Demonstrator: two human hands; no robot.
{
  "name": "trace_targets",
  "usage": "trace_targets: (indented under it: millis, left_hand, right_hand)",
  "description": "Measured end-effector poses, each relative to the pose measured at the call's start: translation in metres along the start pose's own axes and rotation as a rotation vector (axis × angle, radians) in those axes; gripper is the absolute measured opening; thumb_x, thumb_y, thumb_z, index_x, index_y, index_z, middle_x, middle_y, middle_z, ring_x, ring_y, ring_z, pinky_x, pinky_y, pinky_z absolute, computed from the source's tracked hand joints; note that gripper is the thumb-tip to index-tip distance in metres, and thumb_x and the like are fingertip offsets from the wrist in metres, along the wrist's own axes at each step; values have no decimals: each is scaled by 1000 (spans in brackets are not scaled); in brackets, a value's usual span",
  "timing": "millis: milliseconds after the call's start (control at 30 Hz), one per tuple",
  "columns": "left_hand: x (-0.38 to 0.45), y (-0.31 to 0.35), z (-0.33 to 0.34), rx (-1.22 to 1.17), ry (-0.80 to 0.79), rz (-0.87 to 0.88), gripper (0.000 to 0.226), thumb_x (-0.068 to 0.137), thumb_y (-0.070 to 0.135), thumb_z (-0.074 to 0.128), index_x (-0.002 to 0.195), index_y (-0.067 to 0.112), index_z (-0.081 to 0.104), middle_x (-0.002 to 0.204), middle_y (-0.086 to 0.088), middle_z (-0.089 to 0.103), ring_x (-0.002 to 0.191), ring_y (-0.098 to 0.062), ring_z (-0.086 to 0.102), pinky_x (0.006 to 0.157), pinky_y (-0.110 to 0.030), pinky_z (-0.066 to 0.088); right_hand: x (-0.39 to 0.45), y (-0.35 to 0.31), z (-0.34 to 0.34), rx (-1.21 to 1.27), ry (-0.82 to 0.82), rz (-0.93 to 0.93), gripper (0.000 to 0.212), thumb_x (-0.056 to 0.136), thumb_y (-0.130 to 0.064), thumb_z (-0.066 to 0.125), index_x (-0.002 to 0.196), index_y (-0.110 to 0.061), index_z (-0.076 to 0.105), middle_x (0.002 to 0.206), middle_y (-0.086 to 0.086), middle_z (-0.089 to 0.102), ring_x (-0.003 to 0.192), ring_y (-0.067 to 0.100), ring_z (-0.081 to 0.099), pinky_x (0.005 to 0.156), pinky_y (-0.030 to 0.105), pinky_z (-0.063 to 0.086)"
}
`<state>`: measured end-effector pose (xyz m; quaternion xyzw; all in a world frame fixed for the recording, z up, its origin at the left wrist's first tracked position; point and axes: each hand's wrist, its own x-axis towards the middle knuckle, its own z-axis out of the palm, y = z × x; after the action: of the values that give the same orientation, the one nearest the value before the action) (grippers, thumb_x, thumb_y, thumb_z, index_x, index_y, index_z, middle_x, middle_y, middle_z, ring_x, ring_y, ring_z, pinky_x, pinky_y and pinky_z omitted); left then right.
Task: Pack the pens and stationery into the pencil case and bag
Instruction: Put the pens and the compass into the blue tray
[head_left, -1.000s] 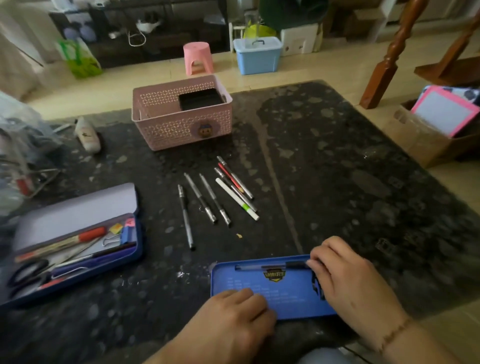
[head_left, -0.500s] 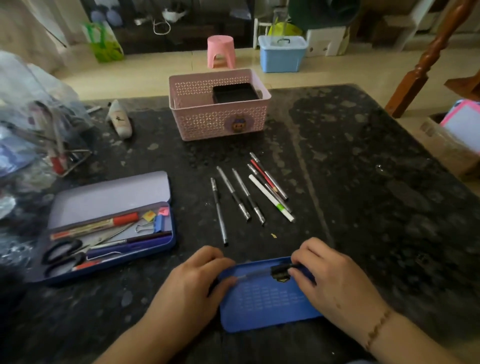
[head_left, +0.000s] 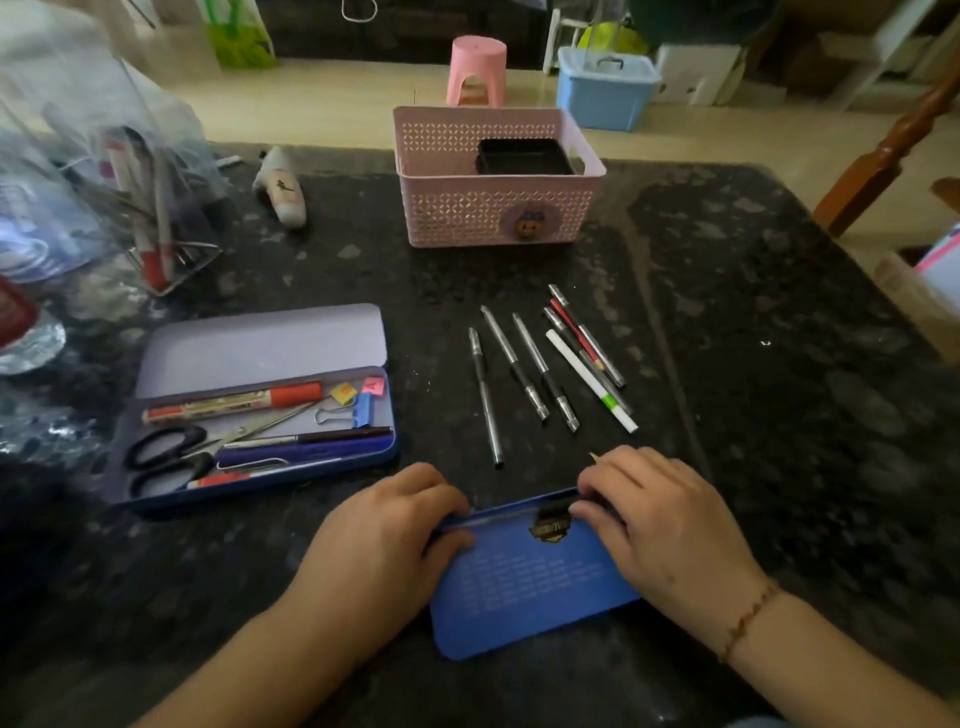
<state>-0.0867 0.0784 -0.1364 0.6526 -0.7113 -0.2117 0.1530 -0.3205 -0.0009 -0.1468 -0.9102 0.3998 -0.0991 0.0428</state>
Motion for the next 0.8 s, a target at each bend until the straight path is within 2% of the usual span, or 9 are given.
trace_targets:
  millis: [100,233,367,467,567,667,800]
  left_hand:
    - [5,-5,-2,-24,-11,-38,24,85,47,60,109,43,59,103,25,49,93,2,52,85,-18,48]
    - [7,-7,-7,-60,-60,-75,24,82,43,66,105,43,60,100,24,52,91,3,53,85,-20,50]
    - [6,-8,-8,-64,-68,-82,24,82,42,67,104,43,61,97,24,52,87,3,53,81,-19,50]
    - [5,-7,-7,-74,-46,-74,20,84,43,63,104,42,60,98,23,52,88,3,53,82,-19,50]
    - [6,-7,-6,-62,-37,-62,17,87,43,60,104,42,60,99,23,51,89,3,53,81,-17,49]
    - [6,-7,-5,-52,-33,-55,19,87,44,59,106,41,60,98,23,50,87,3,53,77,-15,48]
    - [5,-4,-3,-51,-21,-61,26,85,52,58,109,42,58,96,23,49,84,2,52,74,-16,49]
  right_hand:
    - [-2,1,-4,-17,-42,17,18,77,-38,65,92,-29,61,89,-12,59,81,8,54,69,25,47]
    - [-7,4,-5,30,-32,130,19,72,-36,72,89,-33,63,88,-18,57,83,6,51,71,27,46]
    - [-12,2,-5,10,-38,116,9,77,-31,68,84,-33,62,83,-20,57,82,7,51,69,29,45]
    - [-10,-3,-5,38,18,156,11,79,-26,69,87,-30,63,78,-17,58,76,9,54,67,30,45]
    - [-3,-9,-6,19,40,221,14,78,-36,64,89,-29,58,62,-17,47,63,5,44,60,27,42]
    - [2,-14,-4,40,12,258,12,79,-43,57,84,-34,51,55,-16,40,60,0,39,59,24,37]
    - [19,-14,-13,172,56,299,11,80,-43,56,83,-34,52,58,-11,48,59,0,47,56,21,45]
